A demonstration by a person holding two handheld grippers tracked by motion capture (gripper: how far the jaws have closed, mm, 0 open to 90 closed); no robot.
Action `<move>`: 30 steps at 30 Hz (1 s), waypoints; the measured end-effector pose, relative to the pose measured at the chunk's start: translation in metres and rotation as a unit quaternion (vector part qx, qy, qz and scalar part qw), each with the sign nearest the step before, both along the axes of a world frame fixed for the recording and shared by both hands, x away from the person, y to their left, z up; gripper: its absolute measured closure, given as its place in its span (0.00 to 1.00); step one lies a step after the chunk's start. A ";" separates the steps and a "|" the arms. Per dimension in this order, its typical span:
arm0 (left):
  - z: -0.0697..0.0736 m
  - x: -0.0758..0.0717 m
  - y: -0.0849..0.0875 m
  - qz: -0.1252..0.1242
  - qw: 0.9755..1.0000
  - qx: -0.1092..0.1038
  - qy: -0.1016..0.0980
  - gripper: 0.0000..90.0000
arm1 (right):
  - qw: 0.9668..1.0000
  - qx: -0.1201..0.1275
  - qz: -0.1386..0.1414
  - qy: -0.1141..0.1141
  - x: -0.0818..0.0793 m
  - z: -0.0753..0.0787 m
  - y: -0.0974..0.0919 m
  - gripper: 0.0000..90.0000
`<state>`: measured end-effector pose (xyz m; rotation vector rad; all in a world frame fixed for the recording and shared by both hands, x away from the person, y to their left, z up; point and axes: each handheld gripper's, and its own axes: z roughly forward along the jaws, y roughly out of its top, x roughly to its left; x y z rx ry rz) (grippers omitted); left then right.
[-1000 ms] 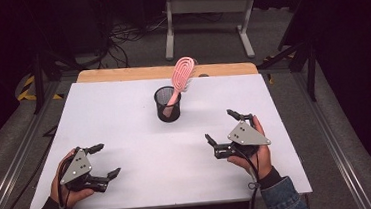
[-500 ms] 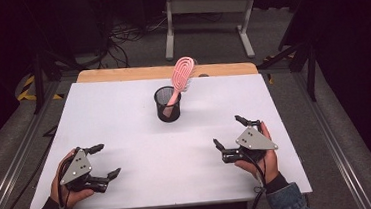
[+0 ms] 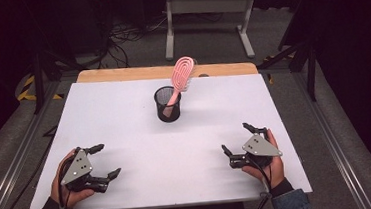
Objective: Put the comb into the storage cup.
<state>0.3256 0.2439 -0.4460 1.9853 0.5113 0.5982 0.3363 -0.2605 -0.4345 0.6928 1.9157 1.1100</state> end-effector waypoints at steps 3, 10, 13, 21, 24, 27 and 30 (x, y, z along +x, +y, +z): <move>0.000 0.000 0.000 0.001 1.000 0.001 -0.002 0.10 | 1.000 -0.002 -0.003 0.006 -0.001 -0.007 -0.005 0.05; 0.000 0.001 -0.001 0.001 1.000 -0.001 -0.002 0.10 | 1.000 -0.007 -0.018 0.017 -0.008 -0.017 -0.017 0.05; 0.000 0.003 0.000 0.001 1.000 -0.001 -0.001 0.10 | 0.999 0.001 -0.026 0.020 -0.010 -0.018 -0.025 0.05; 0.000 0.004 0.000 0.008 1.000 -0.002 -0.001 0.10 | 0.999 0.015 -0.029 0.020 -0.014 -0.017 -0.035 0.04; -0.002 0.005 -0.001 0.008 1.000 0.001 0.002 0.10 | 1.000 0.011 -0.023 0.018 -0.014 -0.016 -0.033 0.04; -0.002 0.004 -0.001 0.008 1.000 0.002 0.001 0.10 | 0.999 0.014 -0.021 0.019 -0.014 -0.016 -0.032 0.04; -0.002 0.005 -0.001 0.005 1.000 0.002 0.000 0.10 | 1.000 0.014 -0.021 0.018 -0.015 -0.016 -0.031 0.04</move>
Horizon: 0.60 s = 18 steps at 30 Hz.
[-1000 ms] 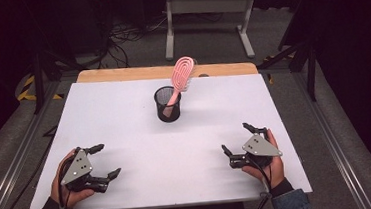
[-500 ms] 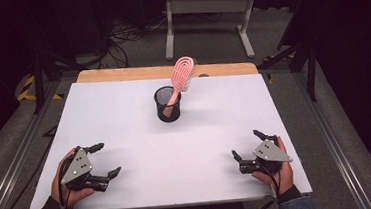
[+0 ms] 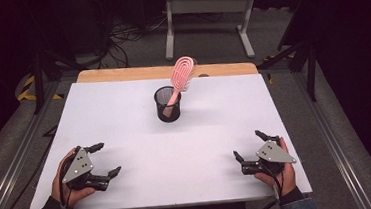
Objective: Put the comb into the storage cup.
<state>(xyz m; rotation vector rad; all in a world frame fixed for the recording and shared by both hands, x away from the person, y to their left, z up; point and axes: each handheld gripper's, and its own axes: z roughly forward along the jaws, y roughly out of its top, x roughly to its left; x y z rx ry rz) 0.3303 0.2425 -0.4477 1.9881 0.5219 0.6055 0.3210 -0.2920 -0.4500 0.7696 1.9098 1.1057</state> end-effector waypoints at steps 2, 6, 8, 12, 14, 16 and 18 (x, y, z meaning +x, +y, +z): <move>-0.001 0.000 0.000 -0.001 1.000 0.005 0.002 0.10 | 1.000 -0.001 -0.002 0.001 0.000 0.000 0.000 0.04; 0.000 -0.001 0.001 -0.003 1.000 0.000 0.001 0.09 | 1.000 -0.002 -0.005 -0.001 -0.001 0.001 0.002 0.04; 0.000 -0.001 0.002 -0.004 1.000 -0.001 0.001 0.09 | 1.000 -0.005 -0.007 0.000 -0.001 0.001 0.003 0.04; 0.000 -0.001 0.001 -0.003 1.000 -0.001 0.003 0.09 | 1.000 -0.003 -0.006 0.001 0.000 0.001 0.003 0.04; 0.000 0.000 0.000 -0.003 1.000 0.000 0.002 0.09 | 1.000 -0.002 -0.007 0.002 0.000 0.001 0.002 0.04; 0.000 0.000 0.000 -0.002 1.000 0.001 0.003 0.09 | 1.000 0.000 -0.008 0.001 0.000 0.001 0.001 0.04; 0.000 -0.001 0.000 -0.003 1.000 0.000 0.003 0.09 | 1.000 0.001 -0.009 0.000 0.000 0.001 0.001 0.04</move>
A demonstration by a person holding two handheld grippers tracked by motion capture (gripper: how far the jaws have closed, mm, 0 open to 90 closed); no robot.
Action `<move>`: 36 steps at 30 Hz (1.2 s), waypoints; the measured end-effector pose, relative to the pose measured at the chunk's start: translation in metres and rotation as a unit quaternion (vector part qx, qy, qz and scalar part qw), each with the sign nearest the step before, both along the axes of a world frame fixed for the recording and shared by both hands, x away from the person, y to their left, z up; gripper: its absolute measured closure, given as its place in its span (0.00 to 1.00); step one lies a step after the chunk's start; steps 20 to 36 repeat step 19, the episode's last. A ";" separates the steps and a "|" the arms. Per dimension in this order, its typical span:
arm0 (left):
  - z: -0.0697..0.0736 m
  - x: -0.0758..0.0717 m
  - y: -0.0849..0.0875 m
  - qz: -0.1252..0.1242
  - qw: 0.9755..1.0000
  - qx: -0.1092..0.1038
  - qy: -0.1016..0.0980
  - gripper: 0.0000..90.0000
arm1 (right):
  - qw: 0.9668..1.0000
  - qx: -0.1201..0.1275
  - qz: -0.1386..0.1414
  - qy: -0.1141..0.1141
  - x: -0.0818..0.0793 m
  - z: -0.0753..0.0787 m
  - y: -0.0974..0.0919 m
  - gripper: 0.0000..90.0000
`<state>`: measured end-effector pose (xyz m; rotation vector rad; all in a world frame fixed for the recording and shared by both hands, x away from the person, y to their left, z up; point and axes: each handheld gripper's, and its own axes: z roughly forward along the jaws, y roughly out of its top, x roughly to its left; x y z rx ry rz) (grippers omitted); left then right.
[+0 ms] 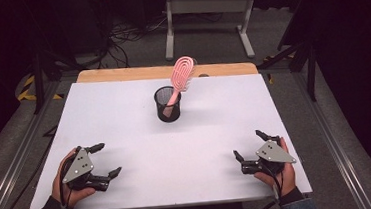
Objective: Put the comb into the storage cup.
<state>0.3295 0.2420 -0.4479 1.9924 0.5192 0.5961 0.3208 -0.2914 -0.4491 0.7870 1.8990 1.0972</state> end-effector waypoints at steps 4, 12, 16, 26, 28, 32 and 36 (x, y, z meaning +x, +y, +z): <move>0.000 0.000 0.000 0.000 1.000 0.000 -0.001 0.09 | 1.000 -0.001 0.000 -0.001 0.000 0.000 0.000 0.04; 0.000 0.001 0.000 0.002 1.000 -0.002 0.001 0.09 | 1.000 0.001 0.000 0.000 0.001 0.000 0.001 0.04; 0.000 0.001 -0.001 0.001 1.000 0.002 0.000 0.09 | 1.000 -0.004 -0.002 -0.001 0.001 0.000 0.000 0.04; 0.000 0.003 -0.001 0.003 1.000 0.000 0.002 0.09 | 1.000 0.000 -0.002 0.000 0.002 0.000 -0.001 0.04; 0.000 0.003 -0.001 0.003 1.000 0.000 0.002 0.09 | 1.000 0.000 -0.002 0.000 0.002 0.000 -0.001 0.04; 0.000 0.003 -0.001 0.003 1.000 0.000 0.002 0.09 | 1.000 0.000 -0.002 0.000 0.002 0.000 -0.001 0.04; 0.000 0.003 -0.001 0.003 1.000 0.000 0.002 0.09 | 1.000 0.000 -0.002 0.000 0.002 0.000 -0.001 0.04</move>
